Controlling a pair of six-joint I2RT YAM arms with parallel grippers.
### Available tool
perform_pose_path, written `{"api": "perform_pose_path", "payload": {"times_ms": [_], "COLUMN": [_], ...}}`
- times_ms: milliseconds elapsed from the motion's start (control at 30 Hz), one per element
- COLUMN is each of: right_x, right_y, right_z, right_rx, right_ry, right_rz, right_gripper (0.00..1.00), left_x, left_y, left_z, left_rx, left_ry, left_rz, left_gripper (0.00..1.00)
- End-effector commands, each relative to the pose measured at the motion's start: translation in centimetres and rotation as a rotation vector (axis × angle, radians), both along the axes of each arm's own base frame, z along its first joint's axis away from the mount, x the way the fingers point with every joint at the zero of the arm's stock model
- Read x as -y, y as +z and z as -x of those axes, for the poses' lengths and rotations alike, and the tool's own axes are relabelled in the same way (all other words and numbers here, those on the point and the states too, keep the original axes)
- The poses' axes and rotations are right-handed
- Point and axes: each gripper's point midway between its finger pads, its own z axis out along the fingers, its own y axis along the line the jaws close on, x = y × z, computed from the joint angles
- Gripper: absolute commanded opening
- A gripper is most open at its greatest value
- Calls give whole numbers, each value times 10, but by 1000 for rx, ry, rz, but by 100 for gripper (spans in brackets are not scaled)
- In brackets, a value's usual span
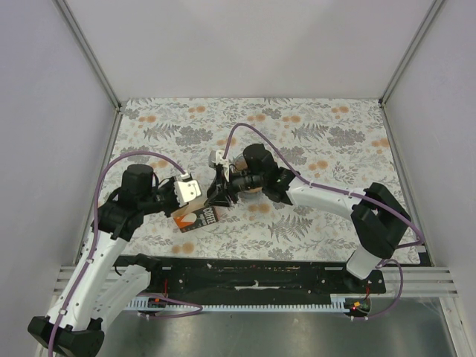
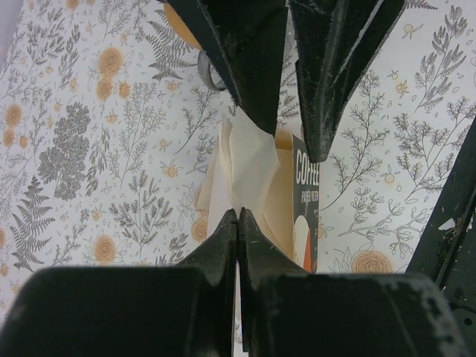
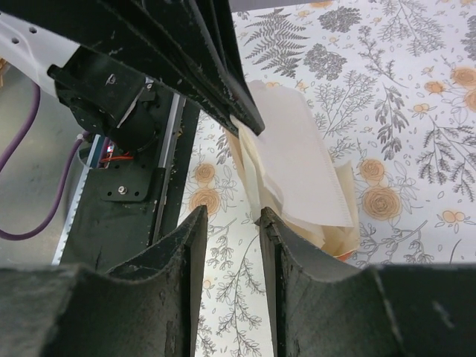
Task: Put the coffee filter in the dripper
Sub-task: Pick up the coffee filter from the coffee filter holder.
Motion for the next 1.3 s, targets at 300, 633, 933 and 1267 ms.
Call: {"api": "perform_pose_path", "payload": {"times_ms": [300,633,933,1267], "right_x": [-16,-8,-17,-3], "right_y": [30,22,29,27], "right_z": [1,7,-5,-3], "right_rx": [49,40,54,110], "right_ry": [52,42,-15,-12], "right_rz": [-72,-41,-40,18], "right_gripper": [24,22,3,0], "left_x": [4,3,2,0], "left_y": [1,-1,-1,-5], "left_z": [3,2,5,10], "left_rx": [29,32,17,-19], "left_ry": [-54,-44,-42,-11], "left_rz": [-3,-5,0,7], "left_gripper": [2,2,2,50]}}
